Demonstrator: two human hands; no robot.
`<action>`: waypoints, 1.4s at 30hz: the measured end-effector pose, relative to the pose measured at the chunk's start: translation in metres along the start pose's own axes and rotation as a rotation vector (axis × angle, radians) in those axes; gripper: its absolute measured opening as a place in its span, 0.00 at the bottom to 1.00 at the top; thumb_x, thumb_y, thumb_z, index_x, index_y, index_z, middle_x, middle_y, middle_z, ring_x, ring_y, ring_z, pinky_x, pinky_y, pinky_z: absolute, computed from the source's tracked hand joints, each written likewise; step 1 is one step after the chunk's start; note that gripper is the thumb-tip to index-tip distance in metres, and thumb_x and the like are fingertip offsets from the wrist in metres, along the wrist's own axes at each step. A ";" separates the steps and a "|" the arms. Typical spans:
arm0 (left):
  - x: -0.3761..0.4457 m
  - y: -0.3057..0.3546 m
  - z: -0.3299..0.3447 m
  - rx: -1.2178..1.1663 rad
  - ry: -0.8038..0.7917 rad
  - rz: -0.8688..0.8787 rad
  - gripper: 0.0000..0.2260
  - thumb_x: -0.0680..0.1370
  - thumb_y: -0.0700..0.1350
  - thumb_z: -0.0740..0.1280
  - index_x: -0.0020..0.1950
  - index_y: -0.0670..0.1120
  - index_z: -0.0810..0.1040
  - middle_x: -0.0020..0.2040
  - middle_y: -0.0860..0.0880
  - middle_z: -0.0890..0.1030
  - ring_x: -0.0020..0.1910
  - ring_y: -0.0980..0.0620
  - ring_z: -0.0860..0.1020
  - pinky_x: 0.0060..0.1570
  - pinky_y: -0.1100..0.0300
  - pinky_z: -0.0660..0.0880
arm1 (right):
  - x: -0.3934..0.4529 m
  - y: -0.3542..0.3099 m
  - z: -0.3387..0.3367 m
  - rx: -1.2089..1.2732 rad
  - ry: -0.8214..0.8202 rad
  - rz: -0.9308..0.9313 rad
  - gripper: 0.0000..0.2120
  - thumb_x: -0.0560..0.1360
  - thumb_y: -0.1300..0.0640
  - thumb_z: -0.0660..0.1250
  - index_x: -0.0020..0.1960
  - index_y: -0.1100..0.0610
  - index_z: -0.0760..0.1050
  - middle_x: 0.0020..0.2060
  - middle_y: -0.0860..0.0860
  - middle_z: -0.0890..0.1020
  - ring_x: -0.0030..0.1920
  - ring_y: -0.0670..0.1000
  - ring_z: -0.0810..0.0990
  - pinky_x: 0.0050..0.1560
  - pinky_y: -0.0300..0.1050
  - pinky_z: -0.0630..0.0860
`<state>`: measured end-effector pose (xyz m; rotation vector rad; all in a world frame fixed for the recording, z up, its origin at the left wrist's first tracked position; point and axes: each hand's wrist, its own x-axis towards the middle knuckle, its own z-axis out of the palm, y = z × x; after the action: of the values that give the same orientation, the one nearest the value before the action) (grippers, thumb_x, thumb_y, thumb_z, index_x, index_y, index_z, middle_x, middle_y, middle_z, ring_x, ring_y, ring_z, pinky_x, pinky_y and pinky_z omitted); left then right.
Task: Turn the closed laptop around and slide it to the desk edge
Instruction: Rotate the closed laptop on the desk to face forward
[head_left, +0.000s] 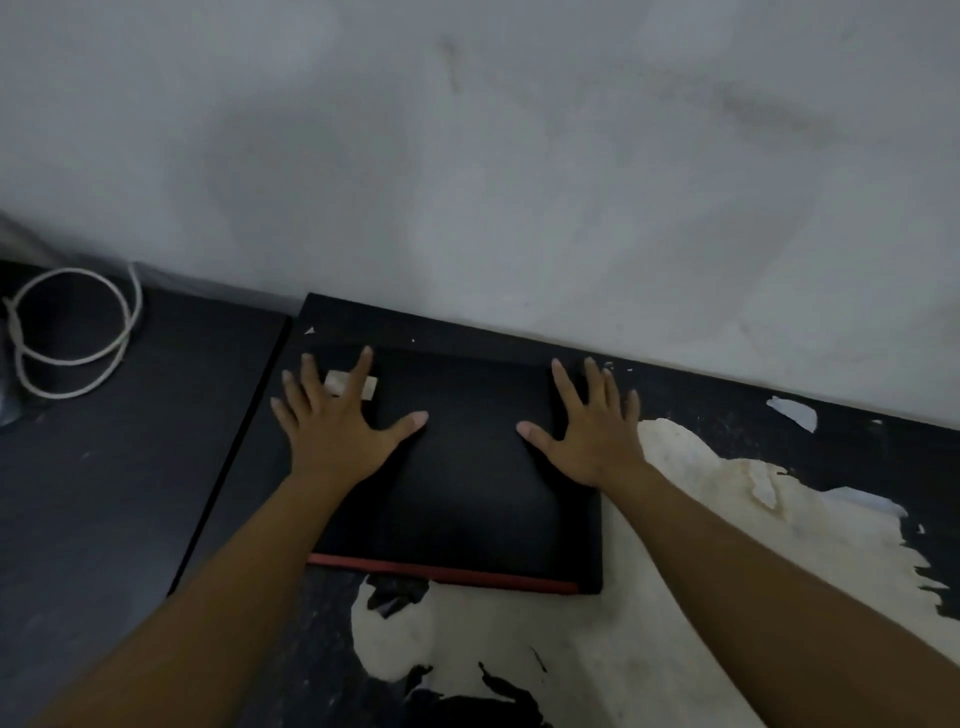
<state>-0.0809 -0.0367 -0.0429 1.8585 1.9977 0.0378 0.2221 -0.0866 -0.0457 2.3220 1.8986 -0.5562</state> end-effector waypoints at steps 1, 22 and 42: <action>0.000 -0.007 -0.001 -0.006 -0.029 -0.052 0.53 0.60 0.86 0.53 0.80 0.68 0.40 0.81 0.38 0.37 0.79 0.33 0.38 0.74 0.33 0.40 | 0.005 0.000 0.000 -0.004 -0.009 -0.026 0.49 0.69 0.18 0.45 0.82 0.42 0.38 0.82 0.56 0.46 0.80 0.58 0.42 0.76 0.66 0.41; -0.005 0.014 0.002 -0.172 -0.109 -0.001 0.58 0.49 0.75 0.77 0.78 0.66 0.63 0.75 0.40 0.58 0.74 0.35 0.56 0.73 0.36 0.53 | -0.079 0.027 0.033 -0.043 0.125 0.143 0.49 0.67 0.16 0.44 0.80 0.43 0.55 0.61 0.59 0.69 0.58 0.60 0.67 0.58 0.59 0.64; -0.118 -0.040 0.030 -0.230 0.075 -0.370 0.49 0.63 0.84 0.56 0.80 0.67 0.47 0.76 0.39 0.56 0.74 0.34 0.57 0.70 0.32 0.55 | -0.105 0.034 0.047 -0.168 0.202 -0.175 0.37 0.79 0.27 0.44 0.83 0.43 0.46 0.56 0.59 0.71 0.52 0.57 0.71 0.50 0.52 0.73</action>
<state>-0.1065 -0.1623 -0.0493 1.3462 2.2511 0.2239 0.2276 -0.2055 -0.0592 2.1930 2.1577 -0.1701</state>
